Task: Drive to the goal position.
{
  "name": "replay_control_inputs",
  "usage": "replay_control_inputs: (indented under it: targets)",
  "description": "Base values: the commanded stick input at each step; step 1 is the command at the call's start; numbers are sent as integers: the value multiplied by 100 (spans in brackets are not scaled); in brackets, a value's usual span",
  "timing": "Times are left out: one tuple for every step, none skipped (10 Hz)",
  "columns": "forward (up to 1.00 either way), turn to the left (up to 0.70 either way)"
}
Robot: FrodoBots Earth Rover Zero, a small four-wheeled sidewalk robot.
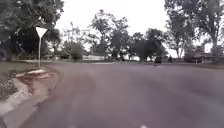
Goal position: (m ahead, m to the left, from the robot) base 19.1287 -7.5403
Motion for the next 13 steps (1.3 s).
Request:
replay_control_inputs:
  targets:
    - [100, 40]
    - [100, 40]
    - [100, 39]
    - [100, 33]
    - [100, 14]
    - [100, 0]
    - [100, 0]
    - [100, 0]
    - [100, 0]
    - [100, 0]
    - [100, 0]
    - [100, 0]
    - [100, 0]
